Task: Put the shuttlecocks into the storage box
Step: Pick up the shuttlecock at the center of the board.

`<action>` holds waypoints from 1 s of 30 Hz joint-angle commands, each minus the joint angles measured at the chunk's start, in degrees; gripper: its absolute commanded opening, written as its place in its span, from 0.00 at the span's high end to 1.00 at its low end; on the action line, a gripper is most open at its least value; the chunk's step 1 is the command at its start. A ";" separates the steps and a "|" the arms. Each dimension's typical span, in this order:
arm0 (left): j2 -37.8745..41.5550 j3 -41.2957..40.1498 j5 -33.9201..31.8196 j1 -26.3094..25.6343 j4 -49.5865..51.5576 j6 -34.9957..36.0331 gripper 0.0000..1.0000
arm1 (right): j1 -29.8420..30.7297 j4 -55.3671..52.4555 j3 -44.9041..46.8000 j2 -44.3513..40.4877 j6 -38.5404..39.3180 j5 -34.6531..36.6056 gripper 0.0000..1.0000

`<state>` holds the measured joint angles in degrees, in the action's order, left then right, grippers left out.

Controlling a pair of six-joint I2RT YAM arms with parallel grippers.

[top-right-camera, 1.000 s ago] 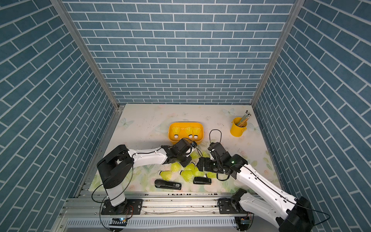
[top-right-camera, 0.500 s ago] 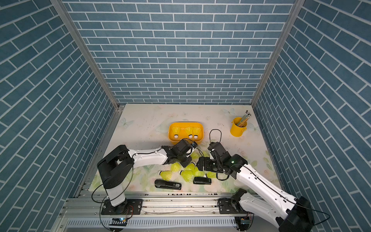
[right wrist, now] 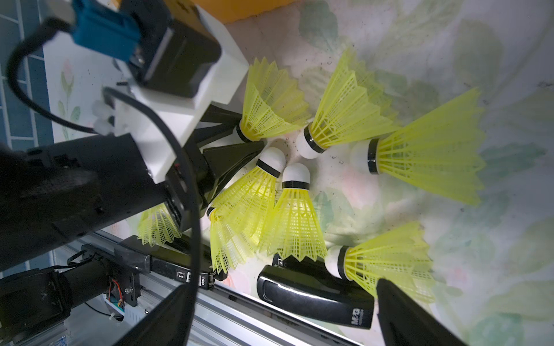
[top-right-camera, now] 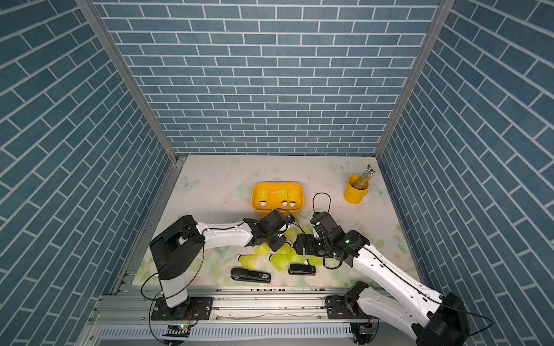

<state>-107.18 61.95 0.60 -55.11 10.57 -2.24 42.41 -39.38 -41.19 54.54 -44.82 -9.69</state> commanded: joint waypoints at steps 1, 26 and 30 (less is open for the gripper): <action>-1.68 0.67 -1.57 -0.57 3.06 1.36 0.65 | -0.29 0.62 0.28 0.54 -1.15 0.37 0.03; 14.00 4.75 6.20 4.58 7.45 -6.86 0.84 | -6.01 -3.99 -24.17 7.19 7.55 7.97 0.06; 13.27 7.81 7.39 8.84 8.69 -9.63 0.82 | -7.99 -2.45 -29.54 10.68 8.93 6.45 0.06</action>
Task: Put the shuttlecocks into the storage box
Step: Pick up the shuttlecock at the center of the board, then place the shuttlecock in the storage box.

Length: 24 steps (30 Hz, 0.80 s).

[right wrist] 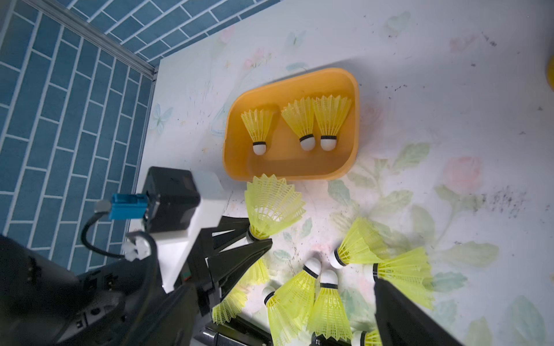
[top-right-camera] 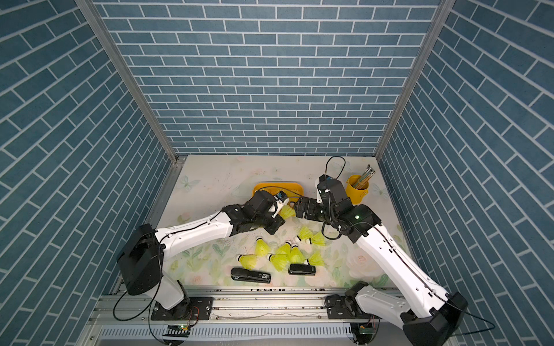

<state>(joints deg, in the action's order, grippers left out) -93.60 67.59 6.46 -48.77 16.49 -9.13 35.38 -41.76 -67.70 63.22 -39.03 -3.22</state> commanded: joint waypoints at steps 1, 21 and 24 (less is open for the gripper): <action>-0.68 2.90 1.60 3.41 3.01 -3.15 0.82 | -1.43 0.49 -4.54 3.01 3.33 -0.42 0.06; -11.72 10.73 -1.85 10.60 2.61 -18.03 0.82 | -13.22 9.68 -10.81 23.81 6.78 -16.86 0.06; -13.25 11.06 -1.96 10.80 2.03 -20.19 0.82 | -13.20 10.18 -10.57 26.11 7.64 -17.60 0.07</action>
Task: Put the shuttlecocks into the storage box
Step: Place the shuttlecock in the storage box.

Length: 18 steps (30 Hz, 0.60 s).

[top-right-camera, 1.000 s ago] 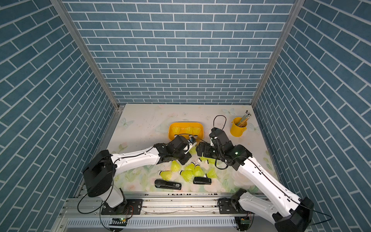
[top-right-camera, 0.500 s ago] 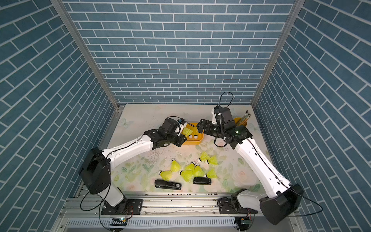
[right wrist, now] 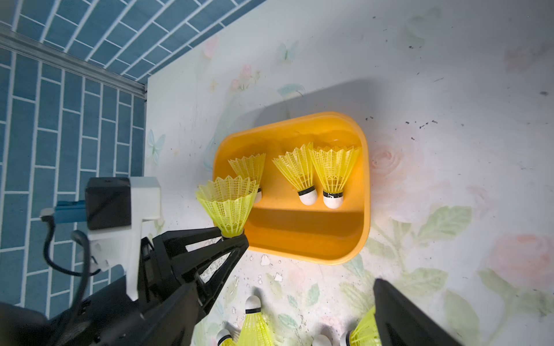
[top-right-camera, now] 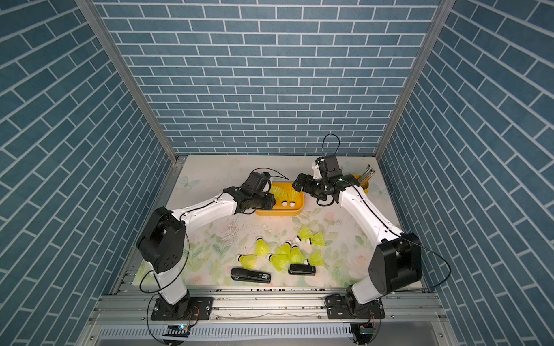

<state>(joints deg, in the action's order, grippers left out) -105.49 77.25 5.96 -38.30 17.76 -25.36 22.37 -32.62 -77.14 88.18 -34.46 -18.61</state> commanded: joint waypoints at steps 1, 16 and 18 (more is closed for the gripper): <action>-2.04 1.84 -1.63 0.32 0.92 -4.37 0.82 | -0.21 1.23 -1.00 1.77 3.25 -2.30 0.07; -9.64 7.82 -5.83 1.04 4.30 -7.13 0.82 | -0.24 3.26 0.54 6.56 4.14 -2.66 0.07; -9.07 7.37 -6.26 0.95 4.23 -7.54 0.82 | -0.22 3.48 0.77 6.73 4.22 -2.66 0.07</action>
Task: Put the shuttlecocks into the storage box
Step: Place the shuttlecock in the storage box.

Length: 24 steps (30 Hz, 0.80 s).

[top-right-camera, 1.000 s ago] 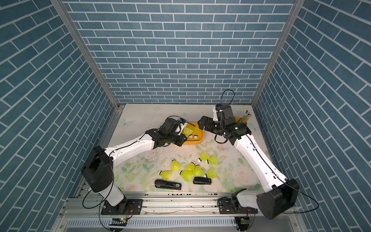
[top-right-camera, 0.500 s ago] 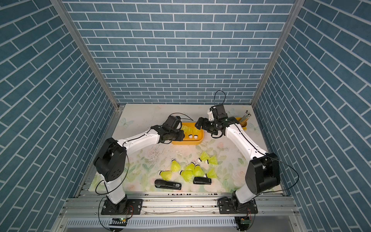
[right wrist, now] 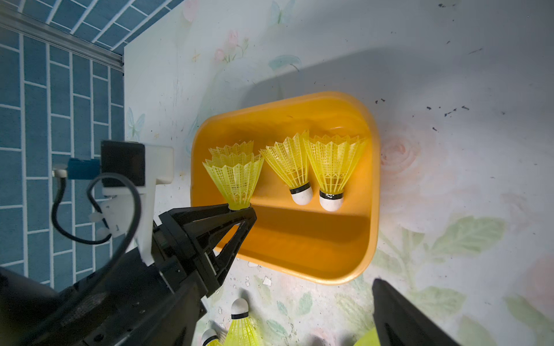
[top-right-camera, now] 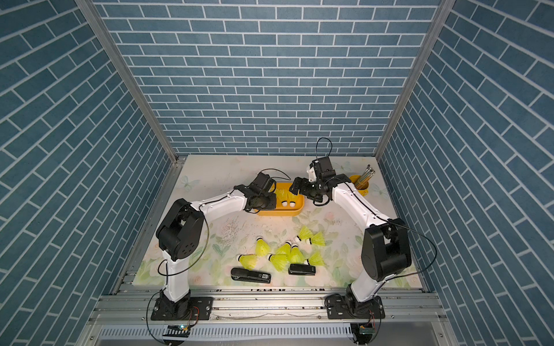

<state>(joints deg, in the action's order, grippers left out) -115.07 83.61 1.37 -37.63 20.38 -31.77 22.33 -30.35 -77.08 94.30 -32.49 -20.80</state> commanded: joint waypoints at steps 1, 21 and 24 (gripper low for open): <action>0.93 0.42 -1.72 0.27 1.16 -1.35 0.82 | -0.18 1.33 0.88 0.69 2.26 -0.47 0.08; 0.75 -0.85 -0.97 0.10 0.53 -3.56 0.71 | -0.13 2.62 1.67 1.84 2.17 -0.50 0.08; 0.13 -0.15 -1.10 0.09 0.84 -3.56 0.68 | -0.09 3.10 1.59 2.63 2.56 -1.70 0.08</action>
<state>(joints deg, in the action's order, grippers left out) -113.25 81.58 0.67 -37.63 20.34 -35.22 22.33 -28.12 -75.90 95.59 -32.40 -21.23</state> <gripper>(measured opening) 0.322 0.923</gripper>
